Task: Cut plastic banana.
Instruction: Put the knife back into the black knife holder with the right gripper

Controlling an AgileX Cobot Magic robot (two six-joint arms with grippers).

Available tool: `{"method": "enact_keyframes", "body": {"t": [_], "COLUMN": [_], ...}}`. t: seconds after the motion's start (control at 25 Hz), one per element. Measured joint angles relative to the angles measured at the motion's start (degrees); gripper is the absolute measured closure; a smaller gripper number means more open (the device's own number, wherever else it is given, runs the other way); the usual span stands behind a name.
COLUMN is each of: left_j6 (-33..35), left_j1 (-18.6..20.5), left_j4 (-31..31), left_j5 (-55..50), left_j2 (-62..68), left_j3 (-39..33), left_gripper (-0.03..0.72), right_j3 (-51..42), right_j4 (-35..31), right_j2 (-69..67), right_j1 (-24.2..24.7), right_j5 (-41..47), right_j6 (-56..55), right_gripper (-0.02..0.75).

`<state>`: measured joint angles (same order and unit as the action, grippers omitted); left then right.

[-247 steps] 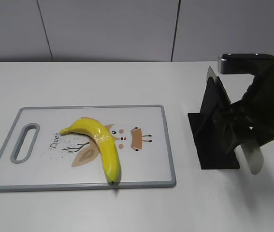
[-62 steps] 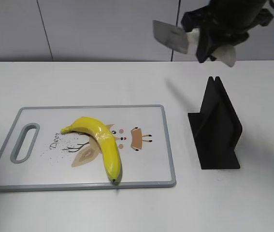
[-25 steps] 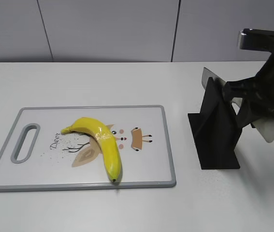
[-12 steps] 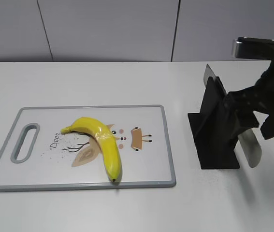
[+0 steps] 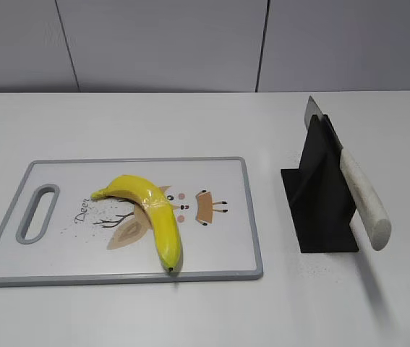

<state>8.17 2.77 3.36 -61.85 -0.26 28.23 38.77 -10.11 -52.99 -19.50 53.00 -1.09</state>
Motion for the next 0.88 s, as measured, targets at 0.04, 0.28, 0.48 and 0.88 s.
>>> {"method": "enact_keyframes", "body": {"t": [0.04, 0.28, 0.48, 0.88], "left_j6": [0.0, 0.0, 0.0, 0.0], "left_j1": [0.0, 0.0, 0.0, 0.0], "left_j4": [0.0, 0.0, 0.1, 0.1], "left_j5": [0.0, 0.0, 0.0, 0.0], "left_j2": [0.0, 0.0, 0.0, 0.0], "left_j3": [0.0, 0.0, 0.0, 0.0], "left_gripper": [0.145, 0.145, 0.159, 0.225], "right_j3": [-1.4, -8.0, -8.5, -10.1], "right_j4": [0.9, 2.9, 3.1, 5.3], "right_j2": [2.9, 18.5, 29.3, 46.7], "right_j1": [0.0, 0.0, 0.0, 0.0], "right_j5": [-0.2, 1.1, 2.4, 7.1], "right_j6": [0.2, 1.4, 2.6, 2.8], "right_gripper": [0.146, 0.149, 0.149, 0.149]}}
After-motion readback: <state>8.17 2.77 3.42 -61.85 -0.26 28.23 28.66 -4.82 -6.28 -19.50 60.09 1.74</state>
